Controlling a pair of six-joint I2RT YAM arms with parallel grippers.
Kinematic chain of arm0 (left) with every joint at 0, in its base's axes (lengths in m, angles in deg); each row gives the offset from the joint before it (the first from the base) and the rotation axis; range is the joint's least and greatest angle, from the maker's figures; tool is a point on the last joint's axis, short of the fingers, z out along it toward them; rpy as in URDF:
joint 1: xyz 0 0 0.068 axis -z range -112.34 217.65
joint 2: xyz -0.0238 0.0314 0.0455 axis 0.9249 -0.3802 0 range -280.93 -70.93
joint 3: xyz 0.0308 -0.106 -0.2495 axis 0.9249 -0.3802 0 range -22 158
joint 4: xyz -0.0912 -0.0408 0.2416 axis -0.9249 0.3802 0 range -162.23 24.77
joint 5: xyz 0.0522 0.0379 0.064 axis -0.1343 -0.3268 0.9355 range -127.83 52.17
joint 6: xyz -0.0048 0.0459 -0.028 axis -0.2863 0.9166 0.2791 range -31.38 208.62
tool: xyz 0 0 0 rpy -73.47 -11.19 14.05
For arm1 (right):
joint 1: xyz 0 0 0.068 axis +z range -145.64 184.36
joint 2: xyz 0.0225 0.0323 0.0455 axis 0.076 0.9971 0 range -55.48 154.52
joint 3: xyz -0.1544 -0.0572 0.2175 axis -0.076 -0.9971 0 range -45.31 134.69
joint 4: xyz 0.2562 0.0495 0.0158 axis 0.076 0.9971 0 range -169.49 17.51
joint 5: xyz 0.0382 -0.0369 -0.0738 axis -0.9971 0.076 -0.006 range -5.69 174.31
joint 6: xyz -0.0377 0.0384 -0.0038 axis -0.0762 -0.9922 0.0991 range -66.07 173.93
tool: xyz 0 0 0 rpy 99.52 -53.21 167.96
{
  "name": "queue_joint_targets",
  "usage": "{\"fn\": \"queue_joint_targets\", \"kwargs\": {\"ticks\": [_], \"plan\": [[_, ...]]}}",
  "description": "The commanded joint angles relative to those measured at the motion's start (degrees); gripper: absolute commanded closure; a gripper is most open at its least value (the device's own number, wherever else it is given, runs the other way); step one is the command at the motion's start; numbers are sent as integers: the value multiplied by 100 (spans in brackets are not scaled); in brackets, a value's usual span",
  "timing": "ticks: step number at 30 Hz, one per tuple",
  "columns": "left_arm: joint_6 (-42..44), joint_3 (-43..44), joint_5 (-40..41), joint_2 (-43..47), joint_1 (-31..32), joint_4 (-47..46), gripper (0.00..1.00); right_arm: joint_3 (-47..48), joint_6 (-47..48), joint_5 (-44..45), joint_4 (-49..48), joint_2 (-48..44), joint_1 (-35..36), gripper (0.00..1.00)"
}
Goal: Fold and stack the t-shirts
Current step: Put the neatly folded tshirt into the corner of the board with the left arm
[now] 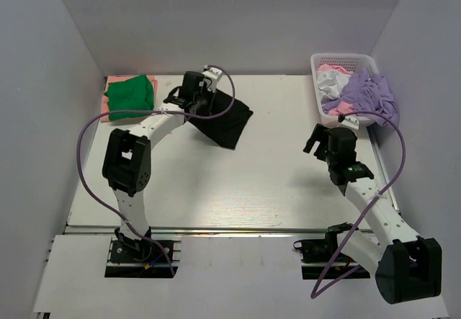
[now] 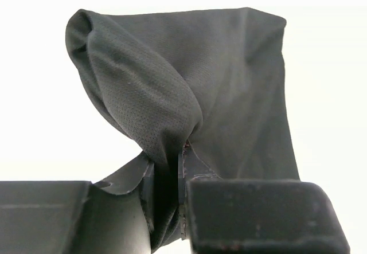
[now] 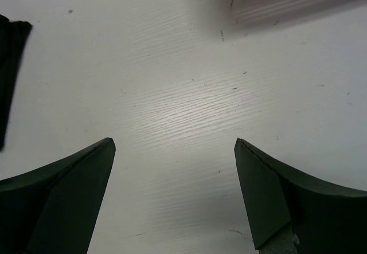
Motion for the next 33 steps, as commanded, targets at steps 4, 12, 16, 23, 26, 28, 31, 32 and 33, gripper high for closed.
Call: {"fn": "queue_joint_targets", "kwargs": {"ticks": [4,12,16,23,26,28,31,32,33], "plan": [[1073,852,-849,51,-693,807,100,-126,18,449,-316,-136,-32,10],[2005,1599,-1474,-2,-1616,1554,100,-47,70,432,-316,110,-41,10],[2295,1890,-1553,-2,-1888,1757,100,15,53,327,-351,347,-32,10],[2410,2760,-1334,-116,-2328,2074,100,103,97,89,-282,593,-15,10],[2357,3041,-1518,-117,-2487,2179,100,129,123,36,-308,637,-15,10],[2305,3155,-1579,-117,-2644,2179,100,156,106,1,-307,655,-32,10],[2304,3445,-1711,-169,-2733,2250,100,191,106,28,-237,655,-32,10],[2304,3446,-1772,-169,-2811,2311,100,191,106,28,-237,655,-32,10],[2304,3507,-1825,-169,-2891,2311,100,191,88,54,-220,664,-24,10]]}}
